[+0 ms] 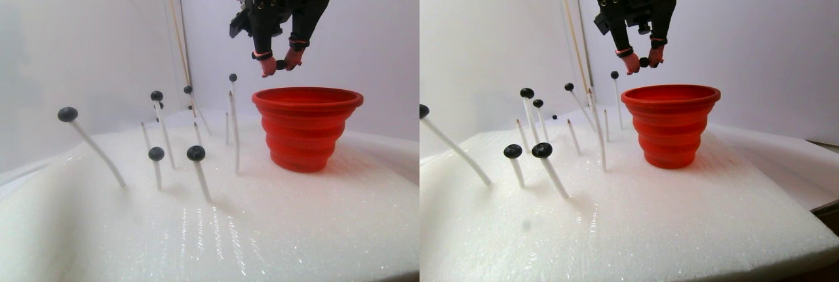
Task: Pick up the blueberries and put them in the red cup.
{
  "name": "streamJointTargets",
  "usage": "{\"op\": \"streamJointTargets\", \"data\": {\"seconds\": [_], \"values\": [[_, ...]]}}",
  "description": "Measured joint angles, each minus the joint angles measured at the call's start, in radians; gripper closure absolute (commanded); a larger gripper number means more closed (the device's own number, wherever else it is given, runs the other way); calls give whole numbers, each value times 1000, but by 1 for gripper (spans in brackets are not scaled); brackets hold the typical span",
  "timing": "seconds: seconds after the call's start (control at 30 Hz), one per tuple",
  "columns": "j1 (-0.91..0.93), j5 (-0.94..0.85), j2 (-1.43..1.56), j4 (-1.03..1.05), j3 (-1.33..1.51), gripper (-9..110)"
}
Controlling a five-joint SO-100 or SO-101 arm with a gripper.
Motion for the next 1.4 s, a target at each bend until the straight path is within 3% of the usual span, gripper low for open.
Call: {"op": "streamJointTargets", "data": {"seconds": [0.4,1.4], "values": [[15,-14,0,0,0,85],[-72,8,46,0,0,86]]}}
